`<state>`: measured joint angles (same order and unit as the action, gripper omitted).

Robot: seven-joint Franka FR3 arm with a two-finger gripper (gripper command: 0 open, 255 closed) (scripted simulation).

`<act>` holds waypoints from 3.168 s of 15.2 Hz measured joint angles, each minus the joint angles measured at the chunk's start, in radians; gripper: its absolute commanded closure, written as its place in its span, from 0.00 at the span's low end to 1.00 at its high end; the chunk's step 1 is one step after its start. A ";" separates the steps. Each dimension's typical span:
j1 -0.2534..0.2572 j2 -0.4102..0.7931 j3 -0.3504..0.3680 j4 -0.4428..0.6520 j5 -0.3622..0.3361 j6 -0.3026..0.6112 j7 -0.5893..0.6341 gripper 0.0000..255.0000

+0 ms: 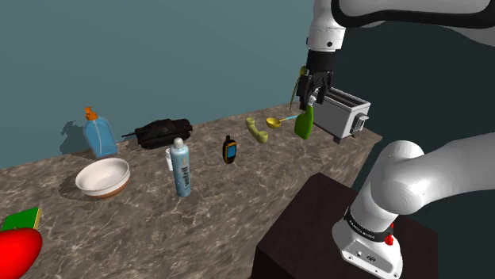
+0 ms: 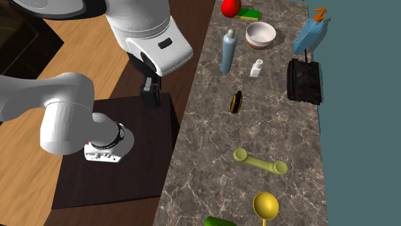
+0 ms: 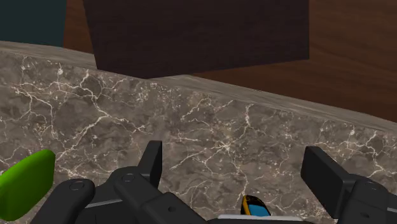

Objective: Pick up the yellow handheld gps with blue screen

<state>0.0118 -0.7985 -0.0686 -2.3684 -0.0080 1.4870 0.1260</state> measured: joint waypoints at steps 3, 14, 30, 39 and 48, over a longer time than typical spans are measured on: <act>0.002 0.012 0.023 -0.021 0.000 0.047 0.025 0.00; -0.013 0.264 0.214 -0.083 -0.075 0.477 0.265 0.00; -0.107 0.839 0.419 0.177 -0.584 0.779 0.832 0.00; -0.104 0.909 0.411 0.169 -0.659 0.834 0.908 1.00; -0.104 0.909 0.411 0.169 -0.661 0.835 0.910 1.00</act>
<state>-0.0922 0.1101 0.3424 -2.1991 -0.6686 2.3217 1.0355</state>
